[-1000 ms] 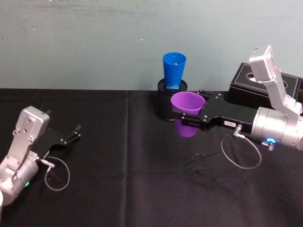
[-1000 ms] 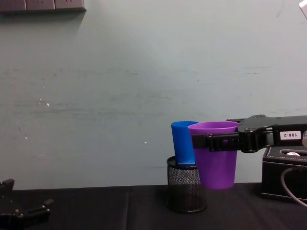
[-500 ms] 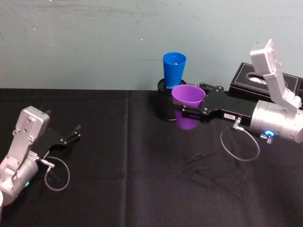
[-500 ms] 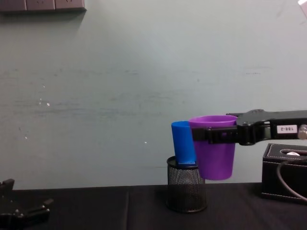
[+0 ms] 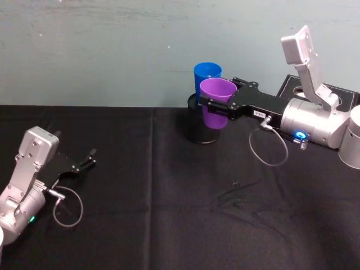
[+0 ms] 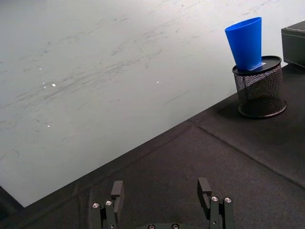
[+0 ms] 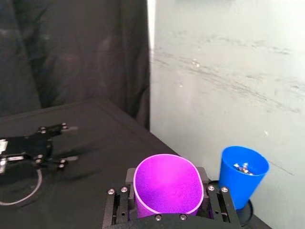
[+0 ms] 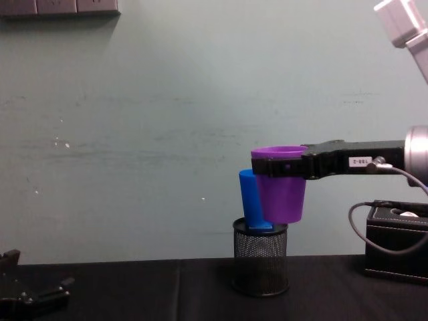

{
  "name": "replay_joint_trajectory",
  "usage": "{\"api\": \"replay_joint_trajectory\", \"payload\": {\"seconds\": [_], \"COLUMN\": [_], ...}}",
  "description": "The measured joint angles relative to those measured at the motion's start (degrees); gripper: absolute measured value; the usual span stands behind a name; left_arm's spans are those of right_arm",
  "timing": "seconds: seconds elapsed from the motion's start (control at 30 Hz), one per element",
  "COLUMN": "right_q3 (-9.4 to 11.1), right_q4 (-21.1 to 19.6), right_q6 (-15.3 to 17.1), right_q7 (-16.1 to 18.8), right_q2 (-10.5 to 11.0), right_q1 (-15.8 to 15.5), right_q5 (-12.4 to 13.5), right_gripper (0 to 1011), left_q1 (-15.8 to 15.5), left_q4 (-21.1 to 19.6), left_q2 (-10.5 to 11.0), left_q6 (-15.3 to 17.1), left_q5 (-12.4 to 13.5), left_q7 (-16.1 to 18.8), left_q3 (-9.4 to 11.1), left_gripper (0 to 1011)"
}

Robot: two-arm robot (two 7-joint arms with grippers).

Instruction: Pick up one cup with a gripper and tap it against the other cup.

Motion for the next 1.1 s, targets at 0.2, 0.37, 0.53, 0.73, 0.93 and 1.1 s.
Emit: {"api": "replay_joint_trajectory", "payload": {"seconds": [0.2,0.37,0.53,0.73,0.93,1.1], "right_q3": [0.03,0.09,0.29,0.63,1.07,1.29], "right_q4": [3.70,6.54,9.45,11.76,13.95,15.18], "right_q6": [0.09,-0.03,-0.03,-0.34,-0.73,-0.76], "right_q7": [-0.66,-0.67,-0.87,-1.38,-1.80,-1.86], "right_q2": [-2.18,-3.71,-5.42,-7.09,-8.59,-9.33], "right_q1": [2.35,4.01,5.48,6.53,7.58,8.31], "right_q5": [-1.21,-1.90,-2.51,-3.31,-4.13,-4.82], "right_gripper": [746,746,746,746,746,746], "left_q1": [0.00,0.00,0.00,0.00,0.00,0.00], "left_q4": [0.00,0.00,0.00,0.00,0.00,0.00], "left_q2": [0.00,0.00,0.00,0.00,0.00,0.00], "left_q6": [0.00,0.00,0.00,0.00,0.00,0.00], "left_q5": [0.00,0.00,0.00,0.00,0.00,0.00], "left_q7": [0.00,0.00,0.00,0.00,0.00,0.00], "left_q3": [0.00,0.00,0.00,0.00,0.00,0.00], "left_gripper": [1011,1011,1011,1012,1012,1011]}}
